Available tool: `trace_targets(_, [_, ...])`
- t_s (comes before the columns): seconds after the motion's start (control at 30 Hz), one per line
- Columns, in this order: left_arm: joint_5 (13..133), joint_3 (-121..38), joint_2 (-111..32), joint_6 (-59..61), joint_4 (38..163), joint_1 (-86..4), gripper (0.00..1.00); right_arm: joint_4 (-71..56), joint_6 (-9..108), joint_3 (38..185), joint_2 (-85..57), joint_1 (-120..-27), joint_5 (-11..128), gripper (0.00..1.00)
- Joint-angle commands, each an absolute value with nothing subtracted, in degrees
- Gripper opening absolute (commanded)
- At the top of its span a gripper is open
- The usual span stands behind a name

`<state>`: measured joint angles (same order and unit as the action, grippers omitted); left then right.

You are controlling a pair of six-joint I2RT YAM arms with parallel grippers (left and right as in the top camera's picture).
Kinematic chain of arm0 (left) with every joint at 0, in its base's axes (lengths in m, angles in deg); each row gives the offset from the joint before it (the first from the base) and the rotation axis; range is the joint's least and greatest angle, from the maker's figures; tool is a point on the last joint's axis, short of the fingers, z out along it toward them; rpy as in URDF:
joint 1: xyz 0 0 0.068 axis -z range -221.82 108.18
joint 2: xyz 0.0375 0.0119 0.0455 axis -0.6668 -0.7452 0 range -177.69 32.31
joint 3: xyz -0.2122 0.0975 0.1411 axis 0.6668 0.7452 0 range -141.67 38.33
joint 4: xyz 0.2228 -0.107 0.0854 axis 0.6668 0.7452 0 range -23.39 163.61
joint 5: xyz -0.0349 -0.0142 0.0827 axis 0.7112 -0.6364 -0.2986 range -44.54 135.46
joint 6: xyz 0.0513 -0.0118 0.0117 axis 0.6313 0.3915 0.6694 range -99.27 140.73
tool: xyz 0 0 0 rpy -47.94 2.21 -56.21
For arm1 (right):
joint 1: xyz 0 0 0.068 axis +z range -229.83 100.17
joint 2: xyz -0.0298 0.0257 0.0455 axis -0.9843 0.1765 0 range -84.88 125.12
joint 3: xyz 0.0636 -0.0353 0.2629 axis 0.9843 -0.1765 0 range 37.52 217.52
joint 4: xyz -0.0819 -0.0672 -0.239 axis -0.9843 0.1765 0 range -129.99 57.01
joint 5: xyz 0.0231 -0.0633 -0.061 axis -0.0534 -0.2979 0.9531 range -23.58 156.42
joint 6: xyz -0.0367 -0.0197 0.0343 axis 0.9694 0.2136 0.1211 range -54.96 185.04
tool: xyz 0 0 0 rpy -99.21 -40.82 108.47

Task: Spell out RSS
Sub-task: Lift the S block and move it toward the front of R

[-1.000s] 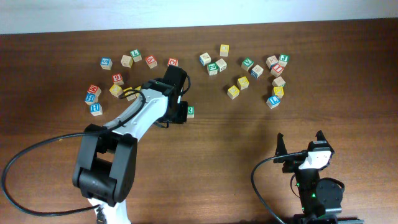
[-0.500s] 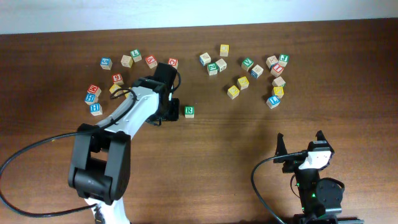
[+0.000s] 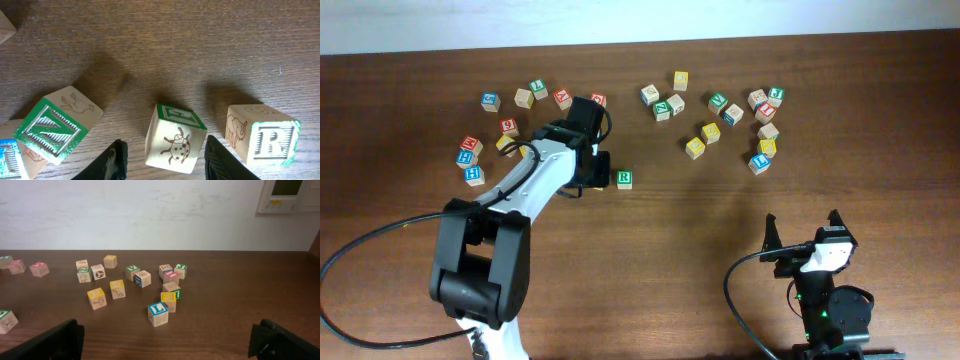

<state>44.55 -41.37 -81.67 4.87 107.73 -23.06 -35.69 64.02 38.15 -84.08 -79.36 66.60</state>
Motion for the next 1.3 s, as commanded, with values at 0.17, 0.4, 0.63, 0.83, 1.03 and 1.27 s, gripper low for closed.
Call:
trace_targets(0.17, [44.4,-41.0,-83.2,4.9,108.0,-23.3,0.38,-35.3,64.4,37.8,-84.5,-79.2,67.1,0.98])
trace_targets(0.4, [44.8,-41.0,-85.0,4.9,108.1,-23.3,0.46,-35.3,64.4,37.8,-84.5,-79.2,67.1,0.98])
trace_targets(0.63, [44.8,-41.0,-85.0,4.9,107.3,-23.3,0.4,-35.3,64.4,37.8,-84.5,-79.2,67.1,0.98])
trace_targets(0.83, [45.6,-41.0,-85.0,4.9,108.1,-23.3,0.27,-35.3,64.4,37.8,-84.5,-79.2,67.1,0.98])
trace_targets(1.03, [51.1,-44.5,-85.0,4.9,116.0,-23.4,0.2,-35.3,64.4,37.8,-84.5,-79.2,67.1,0.98])
trace_targets(1.27, [55.0,-52.9,-85.0,4.9,133.6,-23.4,0.22,-35.3,64.4,37.8,-84.5,-79.2,67.1,0.98])
